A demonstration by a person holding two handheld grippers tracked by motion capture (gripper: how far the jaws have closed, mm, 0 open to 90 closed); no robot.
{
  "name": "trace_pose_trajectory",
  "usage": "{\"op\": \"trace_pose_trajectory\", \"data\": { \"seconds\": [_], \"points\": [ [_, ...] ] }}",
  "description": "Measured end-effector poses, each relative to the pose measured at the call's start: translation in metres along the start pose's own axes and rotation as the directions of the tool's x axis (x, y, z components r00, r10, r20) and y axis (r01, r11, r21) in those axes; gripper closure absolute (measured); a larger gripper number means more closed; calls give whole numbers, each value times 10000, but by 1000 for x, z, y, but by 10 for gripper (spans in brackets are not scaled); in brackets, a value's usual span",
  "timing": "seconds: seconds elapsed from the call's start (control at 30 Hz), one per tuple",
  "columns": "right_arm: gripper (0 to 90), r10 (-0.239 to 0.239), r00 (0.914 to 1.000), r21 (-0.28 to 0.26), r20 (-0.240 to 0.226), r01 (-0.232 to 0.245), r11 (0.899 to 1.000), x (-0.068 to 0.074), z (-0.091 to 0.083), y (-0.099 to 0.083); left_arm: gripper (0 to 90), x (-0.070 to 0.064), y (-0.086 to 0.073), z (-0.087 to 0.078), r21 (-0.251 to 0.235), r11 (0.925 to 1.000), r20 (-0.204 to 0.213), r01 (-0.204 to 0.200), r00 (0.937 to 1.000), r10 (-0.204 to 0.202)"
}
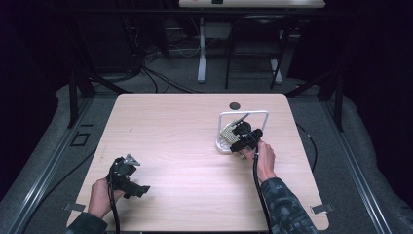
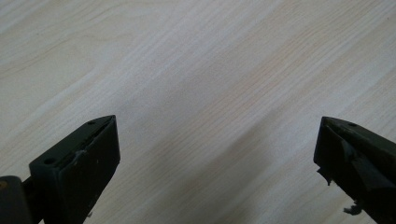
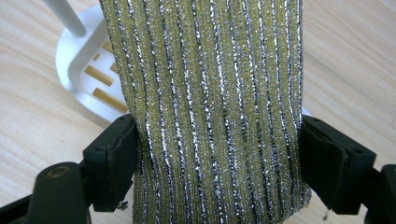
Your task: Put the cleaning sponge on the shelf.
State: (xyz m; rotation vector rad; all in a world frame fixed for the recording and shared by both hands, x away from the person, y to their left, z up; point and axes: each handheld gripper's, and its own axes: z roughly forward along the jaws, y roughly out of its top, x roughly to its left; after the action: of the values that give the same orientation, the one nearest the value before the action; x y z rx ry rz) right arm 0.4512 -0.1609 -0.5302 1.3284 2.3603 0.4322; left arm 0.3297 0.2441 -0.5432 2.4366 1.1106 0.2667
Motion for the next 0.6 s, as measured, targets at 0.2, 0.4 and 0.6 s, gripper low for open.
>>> {"op": "trace_pose_trajectory", "data": {
  "seconds": [0.2, 0.4, 0.6],
  "points": [
    [179, 77, 10000, 40, -39, -76, 10000, 3, 6, 0, 5, -1, 0, 0, -20, 10000, -63, 21, 10000, -21],
    [150, 257, 9996, -57, -100, -258, 9997, 3, 11, -2, 6, -1, 0, 0, -22, 10000, -51, 15, 10000, -15],
    [118, 269, 9996, -30, -102, -269, 9996, 3, 15, -4, 6, -1, 0, 0, -6, 10000, -65, 8, 10000, -8]
  ]
}}
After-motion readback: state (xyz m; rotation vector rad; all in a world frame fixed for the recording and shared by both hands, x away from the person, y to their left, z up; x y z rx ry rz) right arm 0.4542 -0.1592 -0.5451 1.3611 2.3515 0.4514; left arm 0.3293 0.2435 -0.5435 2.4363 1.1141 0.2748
